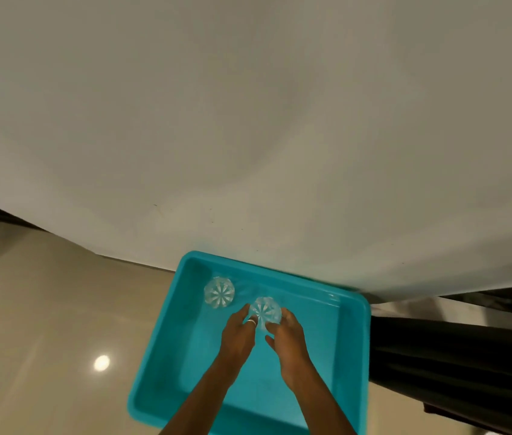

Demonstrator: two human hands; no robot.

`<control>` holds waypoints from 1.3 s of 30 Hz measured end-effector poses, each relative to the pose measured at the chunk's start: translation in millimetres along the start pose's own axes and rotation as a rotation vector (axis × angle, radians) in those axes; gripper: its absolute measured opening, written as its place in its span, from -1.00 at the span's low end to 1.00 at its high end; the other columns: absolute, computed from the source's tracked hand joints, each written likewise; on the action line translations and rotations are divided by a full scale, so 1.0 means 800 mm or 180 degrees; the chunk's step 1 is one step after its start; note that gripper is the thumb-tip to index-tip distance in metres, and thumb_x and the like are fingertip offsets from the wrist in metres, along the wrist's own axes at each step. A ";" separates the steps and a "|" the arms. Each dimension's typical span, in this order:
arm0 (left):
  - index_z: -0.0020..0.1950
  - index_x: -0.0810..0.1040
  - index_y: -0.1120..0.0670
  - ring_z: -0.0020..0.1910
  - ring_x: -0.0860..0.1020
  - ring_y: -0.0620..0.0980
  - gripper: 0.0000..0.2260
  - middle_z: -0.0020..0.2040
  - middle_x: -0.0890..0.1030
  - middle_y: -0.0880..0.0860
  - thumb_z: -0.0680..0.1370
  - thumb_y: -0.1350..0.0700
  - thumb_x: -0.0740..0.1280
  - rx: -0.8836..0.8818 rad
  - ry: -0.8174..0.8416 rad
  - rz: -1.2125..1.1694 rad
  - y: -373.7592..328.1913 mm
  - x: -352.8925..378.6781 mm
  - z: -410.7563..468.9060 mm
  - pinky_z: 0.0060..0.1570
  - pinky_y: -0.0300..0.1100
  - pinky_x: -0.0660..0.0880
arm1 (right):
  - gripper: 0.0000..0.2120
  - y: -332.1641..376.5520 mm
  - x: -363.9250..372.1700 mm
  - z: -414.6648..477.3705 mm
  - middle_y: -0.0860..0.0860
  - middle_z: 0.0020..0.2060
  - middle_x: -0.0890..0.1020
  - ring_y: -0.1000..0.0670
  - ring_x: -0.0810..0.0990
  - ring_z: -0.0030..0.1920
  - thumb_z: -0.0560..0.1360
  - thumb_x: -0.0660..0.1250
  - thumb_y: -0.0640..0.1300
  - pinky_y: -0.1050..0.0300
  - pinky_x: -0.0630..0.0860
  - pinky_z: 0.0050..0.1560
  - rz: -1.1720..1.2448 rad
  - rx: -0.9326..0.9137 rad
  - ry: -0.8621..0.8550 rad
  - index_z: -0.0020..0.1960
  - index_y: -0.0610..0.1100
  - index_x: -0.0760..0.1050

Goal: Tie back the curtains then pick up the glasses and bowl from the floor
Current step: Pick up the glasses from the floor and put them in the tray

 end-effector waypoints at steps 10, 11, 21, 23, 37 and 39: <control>0.57 0.28 0.01 0.36 0.48 0.10 -0.55 0.48 0.39 0.11 0.67 0.10 0.23 -0.0299 0.0253 0.0210 0.019 0.023 0.039 0.19 -0.01 0.56 | -0.74 -0.009 -0.005 0.039 0.01 0.06 0.70 0.02 0.66 0.10 0.59 0.27 -0.31 0.07 0.57 0.14 0.0045 -0.0017 0.0082 0.13 -0.01 0.59; 0.57 0.28 0.00 0.36 0.48 0.10 -0.55 0.48 0.39 0.11 0.67 0.11 0.23 -0.0312 0.0251 0.0170 0.021 0.023 0.040 0.17 -0.03 0.55 | -0.74 -0.010 -0.005 0.041 0.02 0.07 0.69 0.03 0.65 0.11 0.60 0.27 -0.31 0.07 0.57 0.15 0.0023 -0.0035 0.0115 0.13 0.00 0.59; 0.52 0.34 0.04 0.29 0.52 0.07 -0.58 0.39 0.49 0.09 0.65 0.17 0.24 -0.0471 0.0156 0.0030 0.019 0.001 0.014 0.06 -0.07 0.54 | -0.65 -0.014 -0.023 0.021 0.00 0.30 0.49 0.06 0.56 0.08 0.64 0.25 -0.30 0.01 0.55 0.26 -0.0075 0.0083 -0.0036 0.40 -0.09 0.42; 0.35 0.47 0.04 0.17 0.55 0.05 -0.72 0.28 0.56 0.12 0.64 0.17 0.26 -0.0636 0.0031 -0.0067 0.022 -0.010 -0.003 0.01 -0.07 0.50 | -0.55 -0.011 -0.031 0.006 -0.09 0.45 0.40 0.02 0.52 0.15 0.65 0.23 -0.29 -0.04 0.52 0.33 -0.0145 0.0096 -0.0107 0.52 -0.18 0.31; -0.04 0.57 -0.02 0.04 0.57 0.02 -0.84 0.02 0.65 0.02 0.62 0.18 0.23 -0.0330 0.0210 -0.0009 -0.026 0.064 -0.184 0.01 -0.09 0.49 | -0.75 0.027 -0.133 -0.158 -0.10 0.24 0.55 0.11 0.55 0.04 0.65 0.23 -0.26 0.00 0.60 0.19 0.0139 -0.0154 -0.0088 0.31 -0.15 0.49; -0.02 0.58 -0.02 0.04 0.58 0.02 -0.83 0.04 0.66 0.03 0.62 0.19 0.23 -0.0278 0.0244 -0.0023 -0.030 0.088 -0.216 -0.02 -0.10 0.49 | -0.76 0.025 -0.155 -0.179 -0.08 0.21 0.56 0.11 0.56 0.03 0.65 0.24 -0.26 0.04 0.61 0.13 0.0148 -0.0202 -0.0093 0.29 -0.14 0.50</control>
Point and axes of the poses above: each hand's wrist, its own z-axis towards the middle knuckle, its own x-axis out of the palm, y = z × x, the point moved 10 cm from there along z, towards the middle knuckle
